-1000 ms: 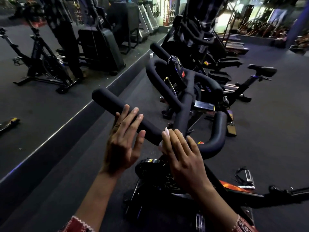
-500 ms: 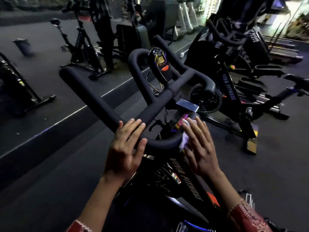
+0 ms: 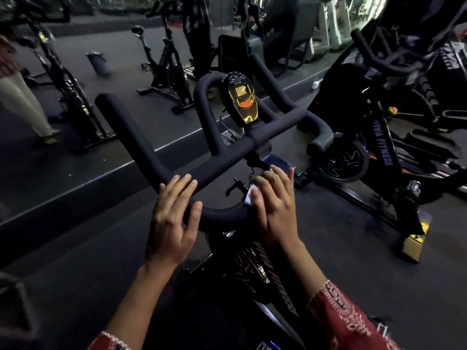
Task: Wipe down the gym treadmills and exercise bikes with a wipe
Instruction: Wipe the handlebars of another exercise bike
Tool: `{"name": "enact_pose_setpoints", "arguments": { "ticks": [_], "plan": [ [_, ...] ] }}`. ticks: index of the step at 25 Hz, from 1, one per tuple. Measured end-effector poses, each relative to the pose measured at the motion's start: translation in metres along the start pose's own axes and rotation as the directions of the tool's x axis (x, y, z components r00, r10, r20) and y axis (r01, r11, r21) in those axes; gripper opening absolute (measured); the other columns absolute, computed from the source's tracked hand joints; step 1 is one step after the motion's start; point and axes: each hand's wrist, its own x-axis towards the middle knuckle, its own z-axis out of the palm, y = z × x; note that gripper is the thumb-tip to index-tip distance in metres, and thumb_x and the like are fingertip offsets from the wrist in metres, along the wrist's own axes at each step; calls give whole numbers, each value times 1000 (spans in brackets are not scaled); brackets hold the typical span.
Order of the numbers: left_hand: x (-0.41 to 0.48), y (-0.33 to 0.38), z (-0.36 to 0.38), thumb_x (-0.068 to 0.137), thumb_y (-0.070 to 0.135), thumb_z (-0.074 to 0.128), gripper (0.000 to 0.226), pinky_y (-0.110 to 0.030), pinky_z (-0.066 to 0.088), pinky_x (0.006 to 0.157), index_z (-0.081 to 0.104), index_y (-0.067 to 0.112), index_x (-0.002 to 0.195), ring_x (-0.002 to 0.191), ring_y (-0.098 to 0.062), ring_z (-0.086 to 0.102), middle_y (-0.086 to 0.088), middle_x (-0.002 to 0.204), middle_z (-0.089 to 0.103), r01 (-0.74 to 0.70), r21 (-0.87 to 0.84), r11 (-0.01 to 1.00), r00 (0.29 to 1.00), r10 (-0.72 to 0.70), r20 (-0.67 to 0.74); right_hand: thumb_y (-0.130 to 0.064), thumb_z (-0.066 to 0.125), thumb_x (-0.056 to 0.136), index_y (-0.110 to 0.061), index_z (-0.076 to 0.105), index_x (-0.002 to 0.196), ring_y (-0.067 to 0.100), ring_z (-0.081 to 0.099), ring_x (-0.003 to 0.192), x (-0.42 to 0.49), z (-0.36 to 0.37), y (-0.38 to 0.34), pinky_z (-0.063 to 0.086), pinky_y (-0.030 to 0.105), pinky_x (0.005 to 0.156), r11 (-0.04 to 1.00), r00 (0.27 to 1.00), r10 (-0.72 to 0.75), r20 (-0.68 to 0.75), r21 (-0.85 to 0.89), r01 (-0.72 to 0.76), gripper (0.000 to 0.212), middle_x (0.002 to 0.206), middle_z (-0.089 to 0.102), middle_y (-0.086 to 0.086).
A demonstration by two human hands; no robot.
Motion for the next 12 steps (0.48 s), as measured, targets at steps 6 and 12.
{"name": "enact_pose_setpoints", "arguments": {
  "ticks": [6,12],
  "plan": [
    [7,0,-2,93,28,41,49,-34,23,113,55,-4,127,127,-25,43,-18,133,54,-24,60,998,1000,24,0,-32,38,100,-2,71,96,32,61,97,-14,-4,-17,34,46,108,919,914,-384,131,-39,392,45,97,68,13],
    [24,-5,-5,89,32,46,49,-36,31,109,61,-2,121,115,-28,56,-16,125,61,-58,113,992,997,53,49,-27,42,96,-3,69,90,26,54,104,-1,-3,-13,23,44,114,998,997,-54,53,-38,56,37,93,65,8]
  ]
}}
